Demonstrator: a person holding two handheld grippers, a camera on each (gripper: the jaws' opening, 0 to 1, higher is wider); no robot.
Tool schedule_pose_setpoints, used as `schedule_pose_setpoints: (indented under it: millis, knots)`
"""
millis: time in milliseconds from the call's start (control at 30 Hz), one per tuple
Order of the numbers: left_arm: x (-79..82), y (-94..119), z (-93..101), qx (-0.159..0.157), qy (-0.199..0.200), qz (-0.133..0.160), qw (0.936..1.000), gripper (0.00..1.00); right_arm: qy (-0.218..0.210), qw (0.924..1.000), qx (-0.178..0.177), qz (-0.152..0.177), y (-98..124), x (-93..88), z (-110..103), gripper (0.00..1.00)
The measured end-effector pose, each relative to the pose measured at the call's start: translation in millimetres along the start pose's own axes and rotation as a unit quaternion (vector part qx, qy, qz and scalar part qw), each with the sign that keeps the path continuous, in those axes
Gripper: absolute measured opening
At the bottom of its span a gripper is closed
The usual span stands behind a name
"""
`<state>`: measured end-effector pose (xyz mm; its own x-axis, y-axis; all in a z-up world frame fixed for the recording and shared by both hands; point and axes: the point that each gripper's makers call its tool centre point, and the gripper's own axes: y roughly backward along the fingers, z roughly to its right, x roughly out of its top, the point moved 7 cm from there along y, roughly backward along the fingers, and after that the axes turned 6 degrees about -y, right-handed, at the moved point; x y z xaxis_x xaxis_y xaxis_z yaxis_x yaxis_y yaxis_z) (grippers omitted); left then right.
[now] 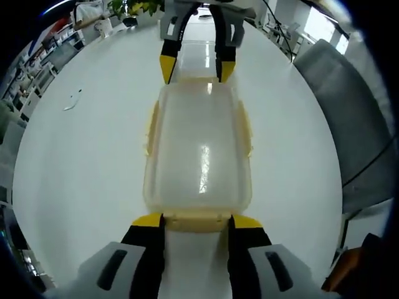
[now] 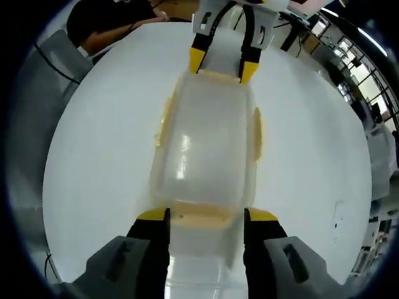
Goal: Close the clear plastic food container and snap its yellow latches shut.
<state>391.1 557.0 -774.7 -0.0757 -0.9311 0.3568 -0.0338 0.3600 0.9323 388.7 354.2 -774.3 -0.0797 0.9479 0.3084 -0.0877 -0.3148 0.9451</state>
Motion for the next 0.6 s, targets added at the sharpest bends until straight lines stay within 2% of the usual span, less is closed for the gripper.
schedule_pose_setpoints:
  millis: [100, 200, 367, 600]
  knots:
    - [0.6, -0.1, -1.4, 0.0, 0.001, 0.001, 1.0, 0.34, -0.003, 1.0, -0.003, -0.002, 1.0, -1.4, 0.3, 0.4]
    - [1.6, -0.7, -2.4, 0.001, 0.005, 0.001, 1.0, 0.34, -0.018, 0.9998, 0.002, 0.008, 4.3, -4.8, 0.1, 0.35]
    - [4.0, -1.9, -4.2, 0.001, 0.008, -0.004, 1.0, 0.34, -0.032, 0.9991, 0.004, 0.027, 4.7, -7.9, -0.7, 0.34]
    - [5.0, -3.0, -5.0, 0.0, 0.006, -0.009, 0.9999, 0.34, -0.03, 0.9994, 0.004, 0.015, 3.6, -4.7, 0.0, 0.34]
